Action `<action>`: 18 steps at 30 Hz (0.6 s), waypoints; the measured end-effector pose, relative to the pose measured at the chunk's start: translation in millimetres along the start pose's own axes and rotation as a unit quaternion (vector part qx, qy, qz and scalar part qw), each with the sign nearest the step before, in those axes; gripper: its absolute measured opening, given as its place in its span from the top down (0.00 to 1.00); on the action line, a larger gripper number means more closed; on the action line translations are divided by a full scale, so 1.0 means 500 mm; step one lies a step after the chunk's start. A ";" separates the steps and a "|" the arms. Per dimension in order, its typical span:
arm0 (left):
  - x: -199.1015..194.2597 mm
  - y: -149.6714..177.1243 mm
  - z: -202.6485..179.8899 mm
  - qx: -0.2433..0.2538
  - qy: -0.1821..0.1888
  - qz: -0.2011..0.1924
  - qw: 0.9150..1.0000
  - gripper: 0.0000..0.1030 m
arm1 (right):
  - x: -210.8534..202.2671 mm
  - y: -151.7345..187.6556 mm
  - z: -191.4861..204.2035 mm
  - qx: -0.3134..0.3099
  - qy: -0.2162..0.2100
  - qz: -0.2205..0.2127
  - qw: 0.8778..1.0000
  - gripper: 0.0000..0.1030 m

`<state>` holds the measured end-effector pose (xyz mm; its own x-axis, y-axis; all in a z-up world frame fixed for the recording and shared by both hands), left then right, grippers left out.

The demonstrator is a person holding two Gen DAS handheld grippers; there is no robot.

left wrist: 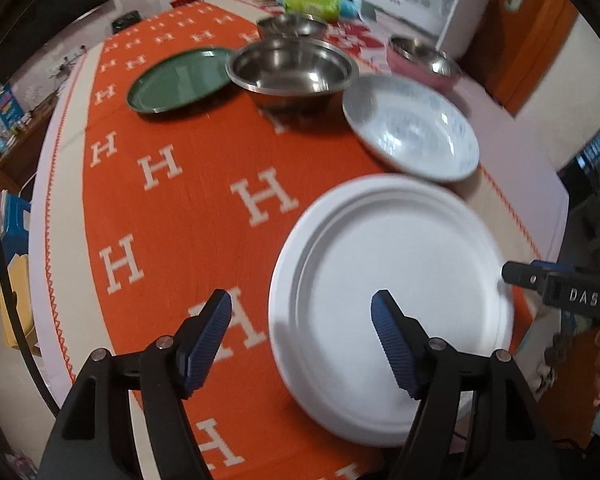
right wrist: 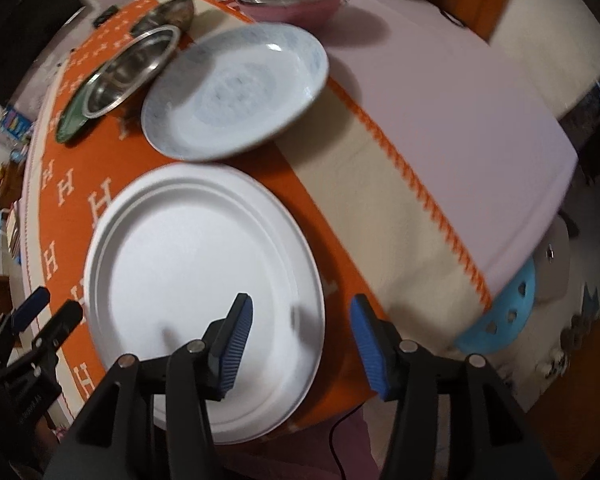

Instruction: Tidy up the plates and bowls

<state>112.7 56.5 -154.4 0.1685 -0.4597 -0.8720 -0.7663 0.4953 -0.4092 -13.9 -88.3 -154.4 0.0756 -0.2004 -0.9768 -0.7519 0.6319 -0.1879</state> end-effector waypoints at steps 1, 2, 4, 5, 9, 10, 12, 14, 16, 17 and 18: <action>-0.003 -0.006 -0.005 -0.004 -0.002 -0.008 1.000 0.29 | -0.004 -0.005 -0.001 -0.008 -0.003 -0.006 1.000 0.50; -0.008 -0.010 -0.010 -0.008 -0.004 -0.016 1.000 0.27 | -0.010 -0.013 -0.003 -0.018 -0.008 -0.014 1.000 0.50; -0.016 -0.022 -0.023 -0.015 -0.005 -0.033 0.999 0.26 | -0.027 -0.031 -0.004 -0.040 -0.015 -0.034 0.999 0.47; -0.018 -0.025 -0.030 -0.018 -0.006 -0.039 0.999 0.26 | -0.035 -0.038 -0.003 -0.049 -0.017 -0.043 0.998 0.45; -0.024 -0.045 -0.059 -0.030 -0.013 -0.060 0.998 0.26 | -0.065 -0.068 -0.002 -0.089 -0.029 -0.082 0.992 0.41; -0.024 -0.049 -0.065 -0.033 -0.014 -0.065 0.997 0.26 | -0.070 -0.076 -0.005 -0.098 -0.033 -0.090 0.991 0.41; -0.024 -0.058 -0.079 -0.039 -0.016 -0.074 0.996 0.26 | -0.078 -0.089 -0.010 -0.114 -0.043 -0.106 0.987 0.41; -0.023 -0.065 -0.090 -0.045 -0.021 -0.082 0.995 0.26 | -0.086 -0.102 -0.015 -0.130 -0.051 -0.122 0.983 0.41; -0.021 -0.072 -0.102 -0.052 -0.028 -0.088 0.994 0.24 | -0.091 -0.114 -0.024 -0.144 -0.060 -0.139 0.978 0.41; -0.020 -0.075 -0.107 -0.056 -0.032 -0.090 0.994 0.23 | -0.093 -0.117 -0.027 -0.149 -0.062 -0.146 0.976 0.41; -0.019 -0.077 -0.112 -0.061 -0.036 -0.093 0.993 0.23 | -0.096 -0.120 -0.029 -0.154 -0.065 -0.152 0.974 0.41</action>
<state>105.9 0.4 -115.2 0.3542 -0.4796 -0.8029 -0.7865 0.3118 -0.5332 18.0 -127.7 -94.9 0.3929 -0.2341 -0.8893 -0.8410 0.2997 -0.4504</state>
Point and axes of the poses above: each gripper's, at about its wrist camera, not at the fingertips, and x roughly the way its jaws point, z to its left, y to its underside, the point moved 1 cm from there along x, roughly the way its jaws point, and after that the axes turned 11 degrees about y, right-handed, at the moved point
